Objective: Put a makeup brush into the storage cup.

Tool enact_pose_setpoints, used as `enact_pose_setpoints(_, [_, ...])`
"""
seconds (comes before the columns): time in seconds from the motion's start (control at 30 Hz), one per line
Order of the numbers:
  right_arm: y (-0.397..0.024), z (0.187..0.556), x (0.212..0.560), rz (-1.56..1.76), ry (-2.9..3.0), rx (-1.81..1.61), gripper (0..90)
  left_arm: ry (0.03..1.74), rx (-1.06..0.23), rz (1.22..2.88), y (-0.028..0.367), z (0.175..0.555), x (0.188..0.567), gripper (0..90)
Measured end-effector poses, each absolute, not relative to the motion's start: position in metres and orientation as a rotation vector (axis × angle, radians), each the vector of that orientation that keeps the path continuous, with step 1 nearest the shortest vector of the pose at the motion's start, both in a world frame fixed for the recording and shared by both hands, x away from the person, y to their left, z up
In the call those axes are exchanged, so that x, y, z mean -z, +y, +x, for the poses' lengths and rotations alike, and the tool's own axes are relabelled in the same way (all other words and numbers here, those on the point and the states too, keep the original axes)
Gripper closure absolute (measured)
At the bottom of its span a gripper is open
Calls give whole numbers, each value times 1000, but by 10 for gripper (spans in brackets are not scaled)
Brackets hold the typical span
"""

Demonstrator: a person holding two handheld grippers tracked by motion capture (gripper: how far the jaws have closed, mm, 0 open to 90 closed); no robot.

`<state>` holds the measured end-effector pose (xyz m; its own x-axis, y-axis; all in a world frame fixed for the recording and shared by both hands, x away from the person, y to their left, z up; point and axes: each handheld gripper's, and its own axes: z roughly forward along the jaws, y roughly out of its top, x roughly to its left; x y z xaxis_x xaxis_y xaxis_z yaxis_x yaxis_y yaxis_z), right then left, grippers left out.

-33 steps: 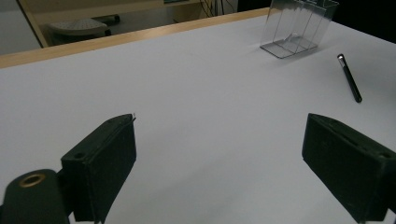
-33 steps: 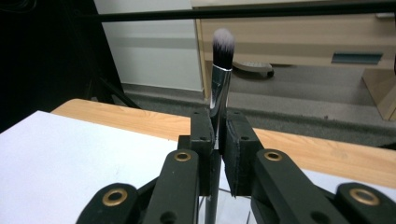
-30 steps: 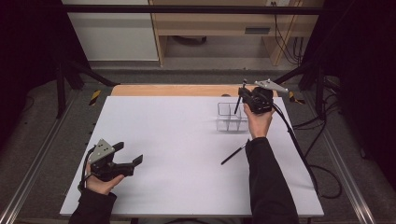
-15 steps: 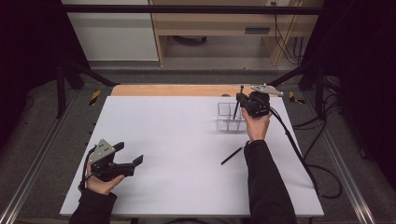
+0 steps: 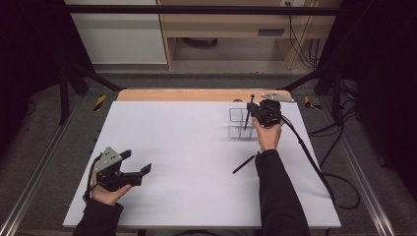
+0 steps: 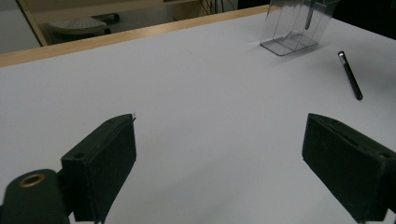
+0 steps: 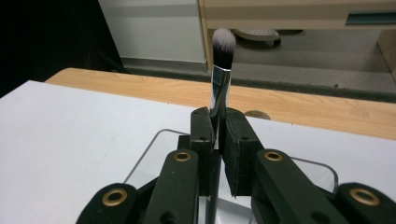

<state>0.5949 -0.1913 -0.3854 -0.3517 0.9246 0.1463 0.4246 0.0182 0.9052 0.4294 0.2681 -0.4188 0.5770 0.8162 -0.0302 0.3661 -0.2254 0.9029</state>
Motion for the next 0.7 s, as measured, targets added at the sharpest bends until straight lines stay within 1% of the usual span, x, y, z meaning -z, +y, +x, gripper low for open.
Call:
enact_pose_setpoints(0.4, [-196, 596, 393, 1407, 1838, -1280, 825, 968, -573, 1820, 267, 429, 419, 94])
enact_pose_setpoints(0.53, [-197, 596, 393, 1422, 1847, -1273, 793, 965, -572, 1822, 268, 429, 419, 94])
enact_pose_setpoints(0.7, [-198, 591, 390, 1406, 1838, -1275, 716, 963, -574, 1822, 268, 429, 419, 94])
